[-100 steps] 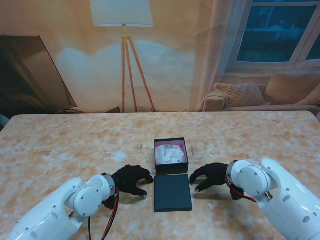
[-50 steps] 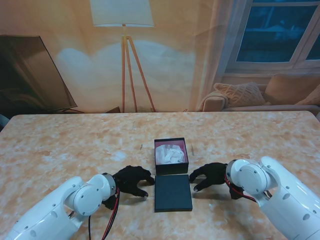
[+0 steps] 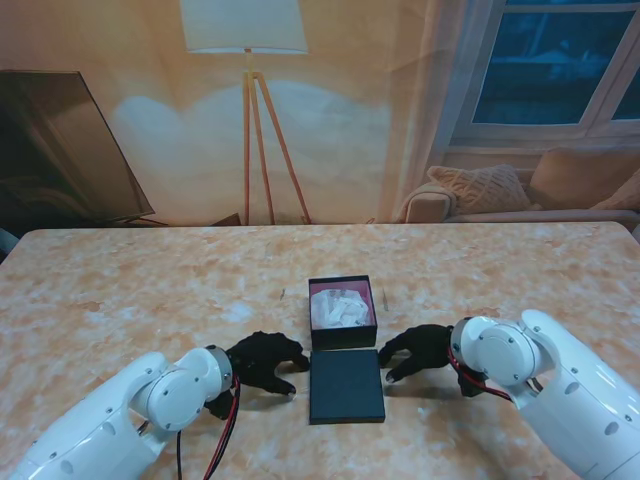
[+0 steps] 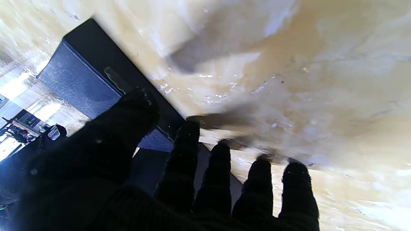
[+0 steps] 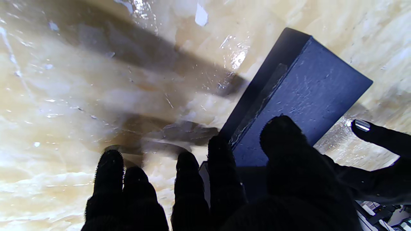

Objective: Pack mini donuts into a plastic bag, tie the opening and put the bag into the gift box

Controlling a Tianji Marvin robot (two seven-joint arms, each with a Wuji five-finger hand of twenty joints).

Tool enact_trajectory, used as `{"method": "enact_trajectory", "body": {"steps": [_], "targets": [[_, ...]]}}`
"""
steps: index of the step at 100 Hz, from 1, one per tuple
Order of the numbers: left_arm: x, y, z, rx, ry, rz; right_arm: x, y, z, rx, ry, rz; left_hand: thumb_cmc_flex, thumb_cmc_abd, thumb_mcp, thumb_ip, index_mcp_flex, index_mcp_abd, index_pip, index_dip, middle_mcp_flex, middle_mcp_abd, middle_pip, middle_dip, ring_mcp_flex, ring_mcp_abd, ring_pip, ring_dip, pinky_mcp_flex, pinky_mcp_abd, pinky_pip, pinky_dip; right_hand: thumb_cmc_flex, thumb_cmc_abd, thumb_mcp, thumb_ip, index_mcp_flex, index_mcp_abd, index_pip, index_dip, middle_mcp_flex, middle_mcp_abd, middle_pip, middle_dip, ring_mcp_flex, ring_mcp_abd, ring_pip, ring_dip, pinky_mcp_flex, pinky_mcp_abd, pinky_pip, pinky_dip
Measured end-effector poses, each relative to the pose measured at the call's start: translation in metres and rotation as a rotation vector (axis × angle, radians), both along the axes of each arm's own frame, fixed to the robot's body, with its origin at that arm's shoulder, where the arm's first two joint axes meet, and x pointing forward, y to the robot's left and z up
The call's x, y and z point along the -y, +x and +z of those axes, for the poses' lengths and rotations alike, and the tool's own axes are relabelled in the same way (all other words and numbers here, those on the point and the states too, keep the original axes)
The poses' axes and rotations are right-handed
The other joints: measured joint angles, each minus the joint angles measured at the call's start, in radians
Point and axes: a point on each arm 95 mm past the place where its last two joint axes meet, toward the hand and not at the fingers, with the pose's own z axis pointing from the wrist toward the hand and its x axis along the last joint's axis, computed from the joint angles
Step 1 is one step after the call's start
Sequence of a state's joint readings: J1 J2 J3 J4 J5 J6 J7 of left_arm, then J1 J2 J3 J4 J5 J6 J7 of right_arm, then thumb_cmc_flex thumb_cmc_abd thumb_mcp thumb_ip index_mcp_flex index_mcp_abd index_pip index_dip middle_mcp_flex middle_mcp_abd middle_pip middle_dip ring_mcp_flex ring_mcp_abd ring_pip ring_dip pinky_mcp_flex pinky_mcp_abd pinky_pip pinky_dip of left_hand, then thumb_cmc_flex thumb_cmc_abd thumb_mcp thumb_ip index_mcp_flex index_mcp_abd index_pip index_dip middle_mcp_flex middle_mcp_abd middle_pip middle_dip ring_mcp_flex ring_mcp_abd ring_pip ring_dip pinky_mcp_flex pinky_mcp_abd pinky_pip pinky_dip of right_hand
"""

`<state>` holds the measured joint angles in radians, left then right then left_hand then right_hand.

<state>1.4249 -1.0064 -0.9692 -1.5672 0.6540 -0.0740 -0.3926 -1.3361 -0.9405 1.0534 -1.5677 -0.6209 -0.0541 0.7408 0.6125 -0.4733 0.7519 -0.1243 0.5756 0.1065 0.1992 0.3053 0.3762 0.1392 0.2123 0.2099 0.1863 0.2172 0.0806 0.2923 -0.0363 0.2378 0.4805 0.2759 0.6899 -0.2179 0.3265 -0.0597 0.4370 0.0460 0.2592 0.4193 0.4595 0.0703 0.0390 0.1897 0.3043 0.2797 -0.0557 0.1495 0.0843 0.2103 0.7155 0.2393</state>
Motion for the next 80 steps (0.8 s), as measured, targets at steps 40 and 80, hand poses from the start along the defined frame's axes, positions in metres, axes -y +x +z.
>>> {"method": "enact_trajectory", "body": {"steps": [40,80], "targets": [[0.0011,0.0005,0.0001,0.000,-0.001,-0.004,-0.0025,0.0023,0.0026,-0.034,-0.009,0.023,0.015,0.000,0.000,0.000,0.000,0.009,0.000,0.009,0.001,0.000,0.000,-0.001,0.002,0.000,0.002,0.000,0.004,0.001,0.006,0.000,0.019,-0.001,-0.002,0.000,0.006,0.004,0.007,0.009,0.000,-0.019,-0.018,0.000,-0.008,0.008,-0.026,-0.001,-0.005,0.001,0.011,0.000],[0.0021,0.0024,0.0003,0.002,-0.006,0.004,-0.0048,0.0022,0.0027,-0.031,-0.016,0.014,0.026,-0.001,0.003,0.000,0.016,0.009,0.024,0.013,0.012,-0.011,0.014,0.009,0.014,-0.002,0.022,0.002,0.010,0.000,0.038,0.000,0.019,-0.002,0.028,0.000,-0.021,0.002,0.018,0.015,0.001,-0.041,-0.011,0.001,-0.003,-0.001,-0.028,-0.001,-0.003,0.001,0.011,0.000]]}}
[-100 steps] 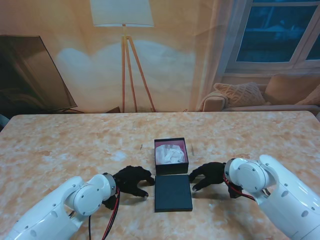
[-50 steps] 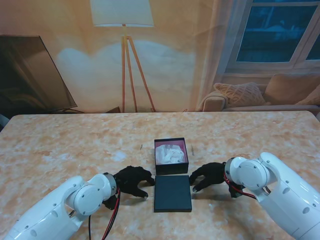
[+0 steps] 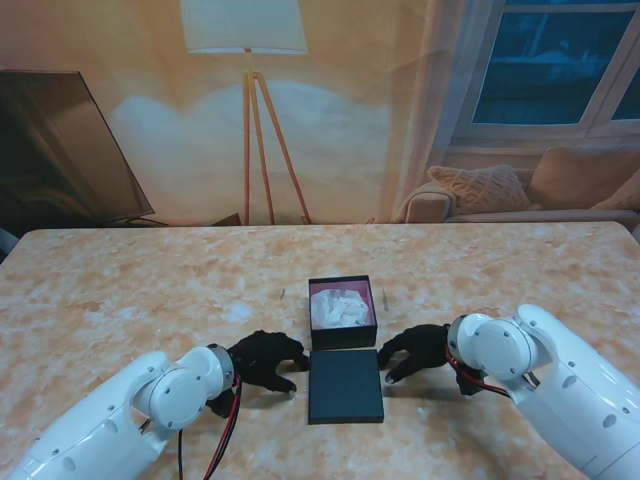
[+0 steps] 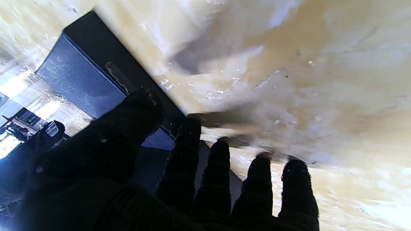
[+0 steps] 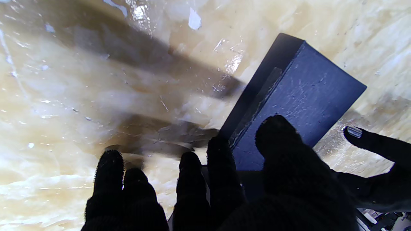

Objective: Pack mini donuts into a plastic bag, tie the opening and put the bag into the gift box

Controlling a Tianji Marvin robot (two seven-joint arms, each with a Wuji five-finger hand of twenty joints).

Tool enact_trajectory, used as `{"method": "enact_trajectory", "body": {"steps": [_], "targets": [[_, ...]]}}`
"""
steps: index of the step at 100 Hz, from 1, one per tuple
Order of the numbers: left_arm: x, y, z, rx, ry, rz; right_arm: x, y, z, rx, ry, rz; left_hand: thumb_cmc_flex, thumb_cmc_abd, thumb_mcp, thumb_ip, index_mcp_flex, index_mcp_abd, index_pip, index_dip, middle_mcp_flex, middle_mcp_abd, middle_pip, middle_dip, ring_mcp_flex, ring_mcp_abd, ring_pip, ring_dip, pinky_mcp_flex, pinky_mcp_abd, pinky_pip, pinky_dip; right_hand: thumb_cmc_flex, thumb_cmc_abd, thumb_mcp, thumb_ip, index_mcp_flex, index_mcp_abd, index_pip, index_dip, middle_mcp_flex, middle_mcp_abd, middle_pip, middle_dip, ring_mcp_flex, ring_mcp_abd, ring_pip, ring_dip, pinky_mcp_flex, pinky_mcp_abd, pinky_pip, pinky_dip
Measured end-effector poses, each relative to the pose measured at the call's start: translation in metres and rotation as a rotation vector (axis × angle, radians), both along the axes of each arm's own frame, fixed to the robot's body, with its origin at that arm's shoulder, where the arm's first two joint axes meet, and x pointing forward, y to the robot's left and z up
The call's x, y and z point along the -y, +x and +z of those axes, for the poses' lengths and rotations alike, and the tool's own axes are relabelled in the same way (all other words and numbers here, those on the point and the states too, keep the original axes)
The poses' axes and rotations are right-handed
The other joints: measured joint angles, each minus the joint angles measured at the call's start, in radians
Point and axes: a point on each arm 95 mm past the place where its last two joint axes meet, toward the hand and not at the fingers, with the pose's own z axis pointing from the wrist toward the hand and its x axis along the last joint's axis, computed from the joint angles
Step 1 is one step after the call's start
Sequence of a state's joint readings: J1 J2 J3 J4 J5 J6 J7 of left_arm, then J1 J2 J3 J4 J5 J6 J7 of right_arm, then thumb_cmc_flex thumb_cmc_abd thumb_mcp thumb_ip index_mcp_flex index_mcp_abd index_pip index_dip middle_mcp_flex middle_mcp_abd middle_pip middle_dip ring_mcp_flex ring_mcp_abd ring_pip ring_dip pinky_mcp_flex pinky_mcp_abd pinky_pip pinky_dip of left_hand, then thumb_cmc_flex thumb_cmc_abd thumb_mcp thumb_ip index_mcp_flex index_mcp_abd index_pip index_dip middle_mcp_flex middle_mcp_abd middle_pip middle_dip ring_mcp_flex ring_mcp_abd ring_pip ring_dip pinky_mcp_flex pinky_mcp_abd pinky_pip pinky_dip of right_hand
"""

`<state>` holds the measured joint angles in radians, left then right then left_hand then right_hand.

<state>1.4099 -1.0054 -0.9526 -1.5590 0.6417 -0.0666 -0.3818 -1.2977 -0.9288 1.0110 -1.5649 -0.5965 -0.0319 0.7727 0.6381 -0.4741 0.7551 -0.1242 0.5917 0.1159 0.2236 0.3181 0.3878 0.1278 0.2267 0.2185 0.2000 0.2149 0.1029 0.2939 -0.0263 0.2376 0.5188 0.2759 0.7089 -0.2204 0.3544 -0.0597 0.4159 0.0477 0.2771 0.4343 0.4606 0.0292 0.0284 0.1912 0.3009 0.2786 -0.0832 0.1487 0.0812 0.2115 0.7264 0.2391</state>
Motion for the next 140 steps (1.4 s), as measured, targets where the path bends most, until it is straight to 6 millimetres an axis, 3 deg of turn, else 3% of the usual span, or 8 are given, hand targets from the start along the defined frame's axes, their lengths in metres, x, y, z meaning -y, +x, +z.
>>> {"method": "enact_trajectory", "body": {"steps": [64,105,123,140], "targets": [[-0.003,-0.006,-0.001,0.002,-0.029,-0.003,0.005,-0.004,0.000,-0.015,0.030,0.004,0.001,0.000,0.000,0.000,0.001,0.028,0.009,0.000,0.025,-0.010,0.004,0.000,0.007,-0.001,0.000,0.000,0.000,-0.003,-0.020,0.000,0.000,0.000,0.003,0.000,-0.022,-0.001,0.001,0.005,0.012,0.008,0.034,0.022,-0.016,0.001,-0.010,0.000,-0.032,-0.006,-0.012,-0.015],[-0.003,-0.013,-0.002,0.011,-0.051,-0.011,0.009,-0.009,-0.001,-0.008,0.043,0.008,0.012,0.000,0.000,0.000,0.002,0.038,0.025,0.000,0.052,-0.029,0.030,0.012,0.035,-0.001,0.005,0.000,0.021,-0.003,-0.015,0.000,0.000,-0.001,0.012,0.000,-0.022,-0.001,0.010,0.005,0.033,0.008,0.047,0.025,-0.004,-0.037,-0.010,0.000,-0.024,-0.019,-0.010,-0.015],[-0.002,-0.015,-0.002,0.017,-0.064,-0.005,0.011,-0.010,-0.002,0.006,0.057,0.009,0.012,0.000,0.000,0.000,0.003,0.054,0.036,0.000,0.064,-0.030,0.040,0.013,0.061,-0.002,0.031,0.002,0.047,-0.010,0.035,0.001,0.000,-0.001,0.014,0.000,-0.021,-0.001,0.022,0.005,0.061,0.008,0.079,0.026,0.025,-0.044,-0.010,0.000,0.011,-0.014,0.012,-0.015],[-0.001,-0.017,0.000,0.022,-0.076,-0.005,0.013,-0.012,-0.003,0.020,0.073,0.006,0.013,0.000,0.000,0.000,0.005,0.066,0.049,0.001,0.071,-0.030,0.042,0.014,0.094,-0.011,0.058,0.015,0.083,-0.030,0.105,0.036,0.000,-0.003,0.034,0.000,-0.019,-0.001,0.036,0.005,0.089,0.008,0.090,0.027,0.048,-0.056,-0.009,0.000,0.023,-0.014,0.015,-0.014]]}}
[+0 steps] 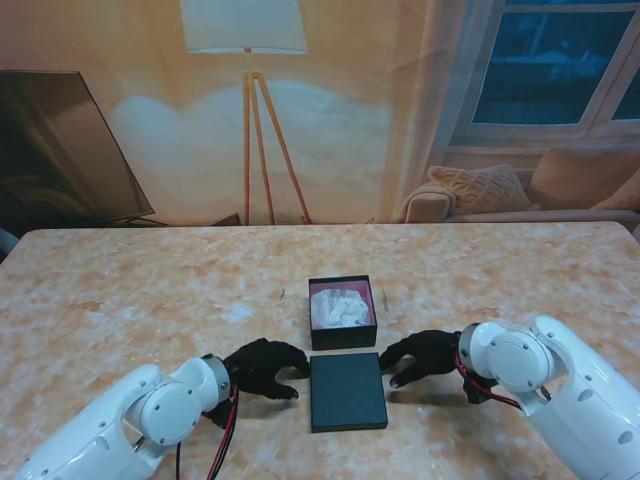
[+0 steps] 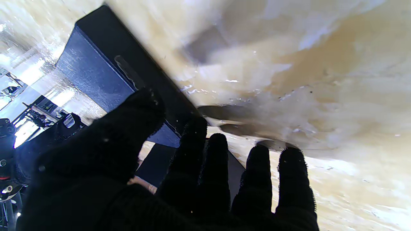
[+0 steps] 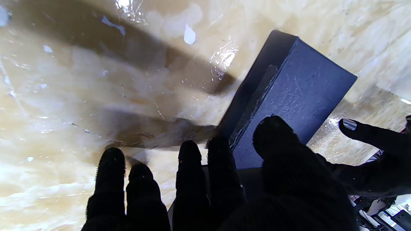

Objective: Pack mini donuts into a plastic bag, tie the opening and put the bag into the gift box

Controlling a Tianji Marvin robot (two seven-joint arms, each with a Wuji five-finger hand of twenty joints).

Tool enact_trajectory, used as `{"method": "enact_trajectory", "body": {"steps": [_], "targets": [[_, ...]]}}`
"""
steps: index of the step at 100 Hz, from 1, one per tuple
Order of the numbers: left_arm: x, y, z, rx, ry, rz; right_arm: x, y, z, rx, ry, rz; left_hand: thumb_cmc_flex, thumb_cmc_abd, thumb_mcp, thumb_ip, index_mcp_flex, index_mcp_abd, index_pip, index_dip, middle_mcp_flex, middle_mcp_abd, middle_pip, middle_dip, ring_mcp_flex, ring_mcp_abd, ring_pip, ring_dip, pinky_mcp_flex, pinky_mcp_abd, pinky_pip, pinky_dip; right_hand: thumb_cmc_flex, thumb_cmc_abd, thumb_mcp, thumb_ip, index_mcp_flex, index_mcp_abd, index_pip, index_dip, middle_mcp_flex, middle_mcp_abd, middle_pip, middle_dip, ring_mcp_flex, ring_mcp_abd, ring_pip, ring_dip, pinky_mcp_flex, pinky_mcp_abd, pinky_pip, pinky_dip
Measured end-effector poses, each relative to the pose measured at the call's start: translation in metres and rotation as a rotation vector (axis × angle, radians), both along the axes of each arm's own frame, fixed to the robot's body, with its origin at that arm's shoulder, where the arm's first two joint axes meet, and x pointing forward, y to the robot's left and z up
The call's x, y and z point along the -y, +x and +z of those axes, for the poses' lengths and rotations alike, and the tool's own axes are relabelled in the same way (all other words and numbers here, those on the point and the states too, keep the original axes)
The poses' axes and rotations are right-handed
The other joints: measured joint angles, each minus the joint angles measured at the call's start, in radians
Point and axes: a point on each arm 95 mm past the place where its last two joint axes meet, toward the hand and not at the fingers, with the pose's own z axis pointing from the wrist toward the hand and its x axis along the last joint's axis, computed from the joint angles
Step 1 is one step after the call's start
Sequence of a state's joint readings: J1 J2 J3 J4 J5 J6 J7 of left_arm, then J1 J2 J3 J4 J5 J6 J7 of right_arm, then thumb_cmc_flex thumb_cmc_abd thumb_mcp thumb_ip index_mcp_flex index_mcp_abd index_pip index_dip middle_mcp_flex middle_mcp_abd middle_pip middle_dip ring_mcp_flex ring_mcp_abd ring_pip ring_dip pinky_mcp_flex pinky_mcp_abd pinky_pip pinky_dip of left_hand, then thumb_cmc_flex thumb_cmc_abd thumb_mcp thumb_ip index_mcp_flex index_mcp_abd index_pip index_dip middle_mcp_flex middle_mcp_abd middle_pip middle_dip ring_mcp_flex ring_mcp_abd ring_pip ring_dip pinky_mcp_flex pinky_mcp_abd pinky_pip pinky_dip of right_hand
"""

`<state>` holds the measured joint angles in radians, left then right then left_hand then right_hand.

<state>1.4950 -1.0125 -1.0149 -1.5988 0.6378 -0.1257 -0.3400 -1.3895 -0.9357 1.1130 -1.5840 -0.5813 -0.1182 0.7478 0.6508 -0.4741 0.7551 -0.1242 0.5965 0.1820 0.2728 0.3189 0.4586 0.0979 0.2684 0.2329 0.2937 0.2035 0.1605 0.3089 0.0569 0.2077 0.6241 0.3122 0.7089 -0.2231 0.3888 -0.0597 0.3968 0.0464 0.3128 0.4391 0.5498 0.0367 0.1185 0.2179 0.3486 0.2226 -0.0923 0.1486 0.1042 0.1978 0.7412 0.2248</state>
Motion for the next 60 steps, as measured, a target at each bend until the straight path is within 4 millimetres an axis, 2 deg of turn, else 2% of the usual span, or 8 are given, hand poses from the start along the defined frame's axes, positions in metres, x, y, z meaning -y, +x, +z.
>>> {"method": "enact_trajectory", "body": {"steps": [16,25,36,60], "targets": [[0.0004,-0.0031,0.0007,0.005,-0.010,-0.004,0.0005,-0.0030,0.0006,0.003,0.007,0.003,0.011,0.000,0.011,0.000,0.012,0.005,0.004,0.001,0.018,0.000,0.011,0.009,0.017,-0.002,0.024,0.011,0.026,-0.010,0.043,0.018,0.023,0.000,0.026,0.000,0.024,0.000,0.010,0.000,0.017,-0.001,0.000,0.000,0.028,-0.017,0.012,0.000,0.016,0.011,0.007,0.000],[0.0006,-0.0045,0.0015,0.012,-0.015,-0.007,0.0009,-0.0041,0.0017,0.006,0.012,0.005,0.011,0.000,0.013,0.000,0.012,0.007,0.013,0.001,0.030,0.000,0.014,0.009,0.029,-0.002,0.033,0.014,0.030,-0.011,0.048,0.026,0.078,0.001,0.047,0.000,0.030,0.000,0.026,0.004,0.029,-0.006,0.007,0.000,0.061,-0.037,0.042,0.004,0.024,0.012,0.014,0.000],[0.0012,-0.0054,0.0036,0.029,-0.028,-0.004,0.0012,-0.0049,0.0024,0.035,0.039,-0.002,0.011,0.000,0.013,0.000,0.025,0.023,0.027,0.003,0.053,0.000,0.025,0.011,0.064,-0.001,0.047,0.027,0.043,-0.011,0.066,0.029,0.150,0.019,0.087,0.000,0.062,0.000,0.055,0.008,0.061,-0.019,0.015,0.001,0.141,-0.087,0.144,0.037,0.037,0.016,0.024,0.000],[0.0026,-0.0048,0.0061,0.047,-0.045,0.003,0.0002,-0.0088,0.0032,0.033,0.066,-0.013,0.022,0.000,0.016,0.000,0.050,0.067,0.041,0.005,0.069,0.014,0.040,0.029,0.098,-0.001,0.073,0.054,0.064,-0.019,0.110,0.052,0.212,0.053,0.107,0.000,0.077,0.001,0.087,0.012,0.062,-0.022,0.022,0.001,0.158,-0.097,0.157,0.042,0.044,0.017,0.031,0.000]]}}
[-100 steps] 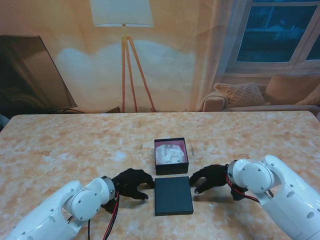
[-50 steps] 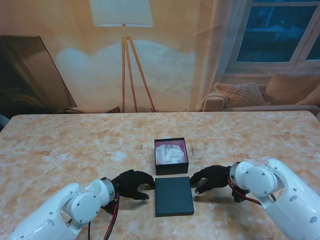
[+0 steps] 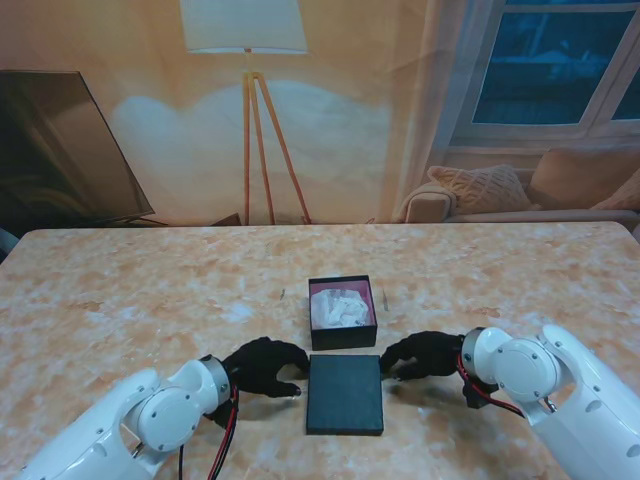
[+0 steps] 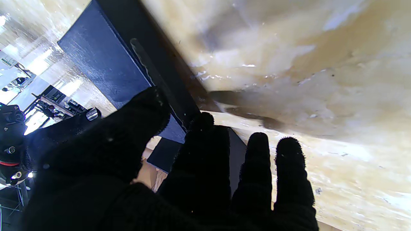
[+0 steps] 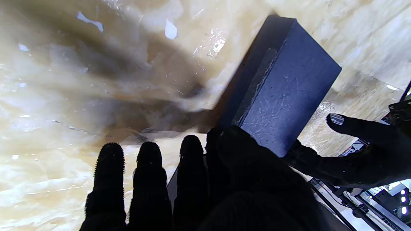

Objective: Pack mini donuts into a plastic bag, tie the opening and put the bag into the gift box

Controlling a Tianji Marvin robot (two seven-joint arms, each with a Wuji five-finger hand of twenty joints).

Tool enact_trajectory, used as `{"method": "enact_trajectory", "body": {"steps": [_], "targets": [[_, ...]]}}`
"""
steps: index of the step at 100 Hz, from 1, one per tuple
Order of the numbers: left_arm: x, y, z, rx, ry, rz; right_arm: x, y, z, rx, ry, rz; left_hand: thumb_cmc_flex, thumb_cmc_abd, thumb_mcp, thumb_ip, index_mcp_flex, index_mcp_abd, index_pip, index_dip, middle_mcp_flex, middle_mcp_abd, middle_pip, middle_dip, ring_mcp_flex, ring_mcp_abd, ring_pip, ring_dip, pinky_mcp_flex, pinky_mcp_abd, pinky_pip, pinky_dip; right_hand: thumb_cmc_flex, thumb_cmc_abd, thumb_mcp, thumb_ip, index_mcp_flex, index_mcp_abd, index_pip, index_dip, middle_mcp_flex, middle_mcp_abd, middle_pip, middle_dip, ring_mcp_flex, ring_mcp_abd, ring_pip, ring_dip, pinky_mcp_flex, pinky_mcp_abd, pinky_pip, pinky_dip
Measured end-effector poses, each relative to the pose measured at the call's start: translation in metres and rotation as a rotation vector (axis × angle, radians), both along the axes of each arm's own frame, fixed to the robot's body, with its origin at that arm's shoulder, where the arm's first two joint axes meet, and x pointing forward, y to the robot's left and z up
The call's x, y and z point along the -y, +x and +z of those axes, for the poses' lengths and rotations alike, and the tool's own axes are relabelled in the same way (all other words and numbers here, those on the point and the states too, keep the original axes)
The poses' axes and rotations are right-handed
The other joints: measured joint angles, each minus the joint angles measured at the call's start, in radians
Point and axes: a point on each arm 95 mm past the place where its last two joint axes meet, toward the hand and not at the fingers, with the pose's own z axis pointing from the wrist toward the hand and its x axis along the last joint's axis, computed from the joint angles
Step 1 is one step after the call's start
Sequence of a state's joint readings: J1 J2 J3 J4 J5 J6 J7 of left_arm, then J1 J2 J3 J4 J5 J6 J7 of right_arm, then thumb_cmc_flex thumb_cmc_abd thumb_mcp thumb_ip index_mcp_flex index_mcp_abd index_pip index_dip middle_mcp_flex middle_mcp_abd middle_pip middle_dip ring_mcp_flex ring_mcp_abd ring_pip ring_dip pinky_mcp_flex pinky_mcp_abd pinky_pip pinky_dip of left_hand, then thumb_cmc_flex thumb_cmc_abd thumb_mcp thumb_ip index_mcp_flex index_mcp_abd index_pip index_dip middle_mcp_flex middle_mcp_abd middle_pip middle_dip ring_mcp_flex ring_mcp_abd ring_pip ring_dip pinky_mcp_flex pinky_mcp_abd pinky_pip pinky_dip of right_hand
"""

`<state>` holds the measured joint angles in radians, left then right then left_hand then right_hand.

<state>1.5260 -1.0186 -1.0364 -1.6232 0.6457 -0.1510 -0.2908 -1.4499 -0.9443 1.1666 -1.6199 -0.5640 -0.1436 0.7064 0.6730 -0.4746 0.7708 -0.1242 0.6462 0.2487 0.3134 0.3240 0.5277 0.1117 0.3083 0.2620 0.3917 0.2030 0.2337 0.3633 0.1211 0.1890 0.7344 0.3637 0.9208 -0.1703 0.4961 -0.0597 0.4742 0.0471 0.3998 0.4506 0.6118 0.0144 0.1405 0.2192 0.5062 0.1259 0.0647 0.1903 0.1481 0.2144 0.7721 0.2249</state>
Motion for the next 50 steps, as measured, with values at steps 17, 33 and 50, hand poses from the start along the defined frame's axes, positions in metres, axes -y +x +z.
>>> {"method": "enact_trajectory", "body": {"steps": [17,33,50], "targets": [[0.0007,0.0004,0.0010,0.007,-0.006,0.003,0.0008,0.0004,0.0027,0.011,0.019,-0.009,0.000,0.000,0.000,0.000,0.013,0.009,0.000,0.000,0.011,0.011,0.009,0.007,0.032,0.000,0.003,0.021,0.007,-0.001,0.013,0.003,0.010,0.002,0.000,0.000,0.001,0.000,0.022,0.006,0.024,-0.001,0.000,0.000,0.006,0.000,0.010,0.000,0.006,0.000,0.001,0.000],[0.0016,0.0007,0.0036,0.024,-0.015,0.002,0.0013,0.0003,0.0053,0.020,0.026,-0.013,0.001,-0.001,0.017,0.000,0.031,0.015,0.011,0.000,0.035,0.023,0.024,0.032,0.061,0.001,0.033,0.061,0.027,-0.001,0.042,0.018,0.010,0.002,0.000,0.000,0.003,0.001,0.035,0.006,0.025,-0.001,0.001,0.021,0.010,0.000,0.011,0.000,0.010,0.000,0.011,0.000],[0.0038,0.0020,0.0070,0.072,-0.037,0.017,0.0014,0.0011,0.0067,0.029,0.030,-0.016,0.015,-0.013,0.048,0.000,0.064,0.025,0.045,0.015,0.071,0.042,0.050,0.061,0.105,0.002,0.081,0.109,0.058,-0.001,0.085,0.039,0.010,0.002,-0.002,0.000,0.003,0.011,0.036,-0.001,0.027,-0.001,0.008,0.023,0.012,0.000,0.012,0.002,0.013,0.000,0.012,0.000]]}}
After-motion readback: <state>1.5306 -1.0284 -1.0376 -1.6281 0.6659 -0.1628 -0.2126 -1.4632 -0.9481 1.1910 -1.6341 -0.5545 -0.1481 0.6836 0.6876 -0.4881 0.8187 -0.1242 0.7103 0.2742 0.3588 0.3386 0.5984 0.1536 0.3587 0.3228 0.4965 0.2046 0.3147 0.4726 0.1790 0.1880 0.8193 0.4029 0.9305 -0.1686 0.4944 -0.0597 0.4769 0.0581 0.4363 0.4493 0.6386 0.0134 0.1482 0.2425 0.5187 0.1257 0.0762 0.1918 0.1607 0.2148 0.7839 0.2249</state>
